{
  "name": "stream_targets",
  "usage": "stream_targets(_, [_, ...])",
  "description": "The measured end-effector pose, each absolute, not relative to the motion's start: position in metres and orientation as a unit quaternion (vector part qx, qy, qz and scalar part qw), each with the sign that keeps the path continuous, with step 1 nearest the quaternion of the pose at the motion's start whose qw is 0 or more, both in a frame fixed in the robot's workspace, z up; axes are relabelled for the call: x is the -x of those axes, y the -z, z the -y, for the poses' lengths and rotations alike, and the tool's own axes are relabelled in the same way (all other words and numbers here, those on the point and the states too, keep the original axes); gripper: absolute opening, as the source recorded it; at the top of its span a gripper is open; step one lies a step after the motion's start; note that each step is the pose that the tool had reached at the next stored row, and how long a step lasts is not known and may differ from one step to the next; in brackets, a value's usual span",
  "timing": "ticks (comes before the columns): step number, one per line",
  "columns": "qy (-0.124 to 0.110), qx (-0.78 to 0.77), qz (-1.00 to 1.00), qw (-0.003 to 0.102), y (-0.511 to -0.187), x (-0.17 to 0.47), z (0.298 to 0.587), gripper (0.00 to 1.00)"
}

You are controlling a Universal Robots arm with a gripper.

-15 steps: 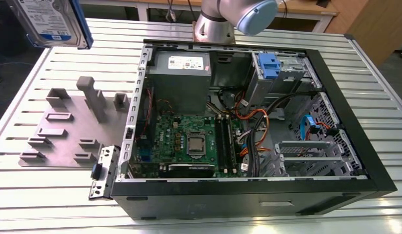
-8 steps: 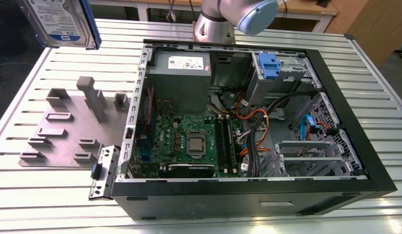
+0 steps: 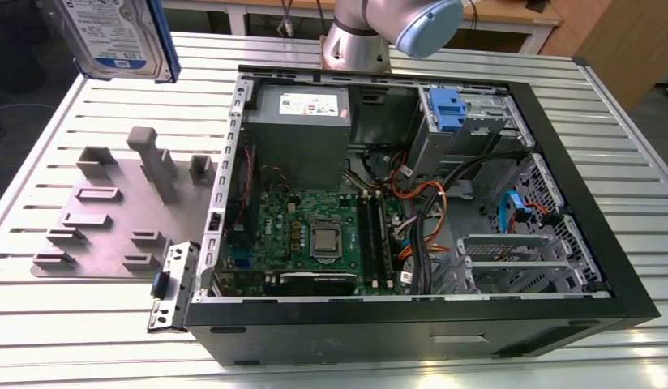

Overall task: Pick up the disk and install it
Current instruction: 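Pick up the disk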

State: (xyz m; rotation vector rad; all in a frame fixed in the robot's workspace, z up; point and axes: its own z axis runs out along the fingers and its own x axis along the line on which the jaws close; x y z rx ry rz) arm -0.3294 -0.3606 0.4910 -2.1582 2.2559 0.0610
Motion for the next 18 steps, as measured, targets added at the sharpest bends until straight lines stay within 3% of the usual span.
stream_targets(18, [-0.02, 0.691, -0.722, 0.009, -0.491, 0.311, 0.361, 0.35])
